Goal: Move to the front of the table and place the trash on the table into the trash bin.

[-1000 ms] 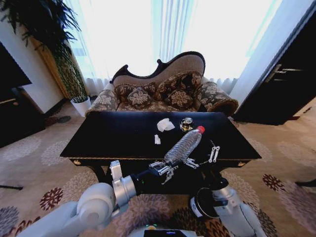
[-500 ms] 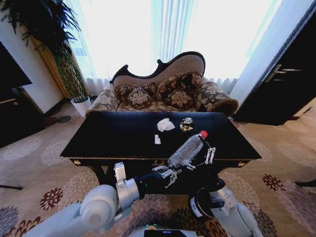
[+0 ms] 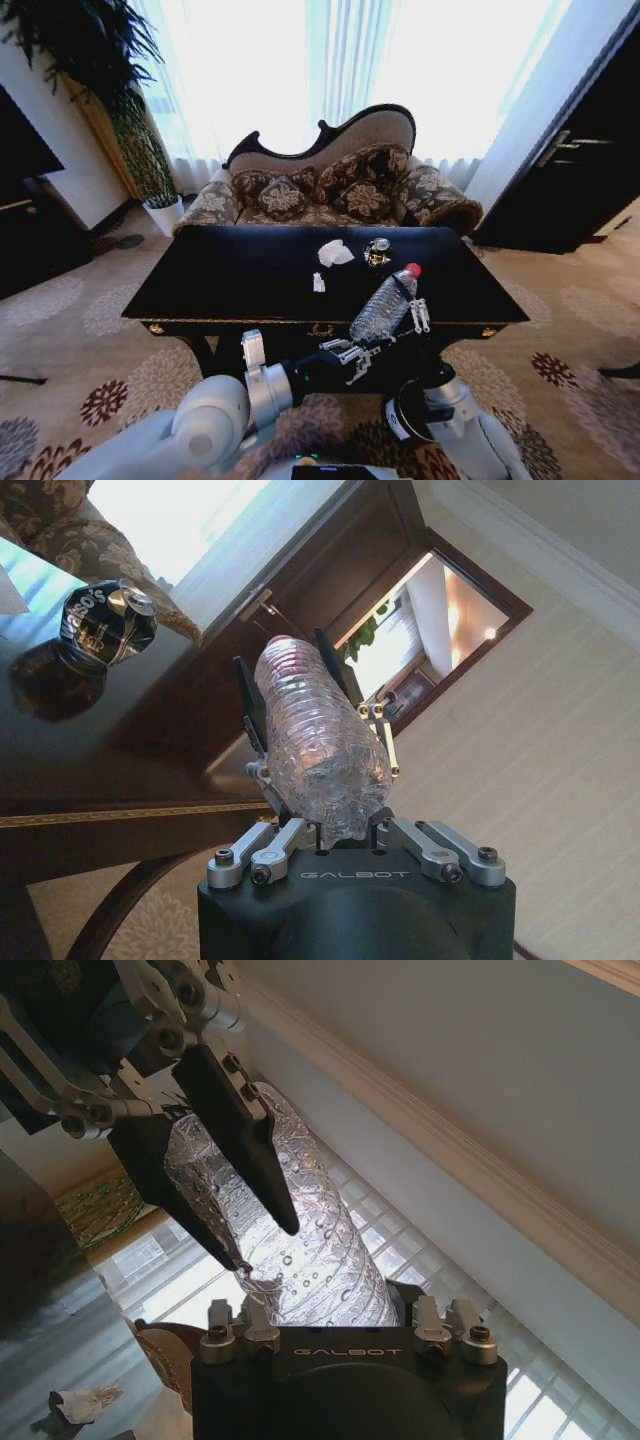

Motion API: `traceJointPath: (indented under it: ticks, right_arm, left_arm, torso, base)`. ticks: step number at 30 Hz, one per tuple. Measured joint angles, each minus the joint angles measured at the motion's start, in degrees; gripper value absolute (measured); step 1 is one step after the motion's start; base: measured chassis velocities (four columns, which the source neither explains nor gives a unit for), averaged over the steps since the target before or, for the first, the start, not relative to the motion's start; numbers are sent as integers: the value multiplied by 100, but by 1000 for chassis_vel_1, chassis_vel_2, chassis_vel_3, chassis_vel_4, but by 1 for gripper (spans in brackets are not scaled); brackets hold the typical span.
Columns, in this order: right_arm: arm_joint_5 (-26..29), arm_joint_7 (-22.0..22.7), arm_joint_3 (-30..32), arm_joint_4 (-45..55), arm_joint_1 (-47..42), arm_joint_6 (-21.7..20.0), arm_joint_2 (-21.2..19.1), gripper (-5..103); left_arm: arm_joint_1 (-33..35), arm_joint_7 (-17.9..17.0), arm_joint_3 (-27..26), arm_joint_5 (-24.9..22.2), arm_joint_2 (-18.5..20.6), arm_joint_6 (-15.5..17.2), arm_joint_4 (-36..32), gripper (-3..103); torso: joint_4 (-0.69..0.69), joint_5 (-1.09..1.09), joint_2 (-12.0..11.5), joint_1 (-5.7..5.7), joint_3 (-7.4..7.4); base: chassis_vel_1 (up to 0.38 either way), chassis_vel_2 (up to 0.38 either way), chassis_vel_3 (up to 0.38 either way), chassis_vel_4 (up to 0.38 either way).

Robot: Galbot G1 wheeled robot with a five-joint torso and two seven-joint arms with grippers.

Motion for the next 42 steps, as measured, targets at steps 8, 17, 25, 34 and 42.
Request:
traceJointPath:
  ticks: [8,17,25,34,42]
  right_arm:
    - [-6,-12,3,-47,-14,84,17,41]
    - [29,-13,-7,-144,3,93,58,26]
    - [248,5,-7,-378,56,23,45,25]
    - [1219,101,119,-969,47,-256,168,25]
    - [1720,164,566,-1160,-116,-254,438,25]
  left_arm:
    - [23,65,-62,32,13,65,-1,20]
    - [4,155,-102,201,172,200,8,53]
    - [109,211,-556,404,358,205,6,80]
    - [265,182,-1812,609,648,131,5,100]
    - [412,137,-2511,1021,958,-35,3,100]
  torso:
    - [0,-1,0,0,0]
    - [0,0,0,0,0]
    - [0,-1,0,0,0]
    - [0,0,0,0,0]
    - [0,-1,0,0,0]
  base:
    - [0,0,0,0]
    - [0,0,0,0]
    - [0,0,0,0]
    - [0,0,0,0]
    - [0,0,0,0]
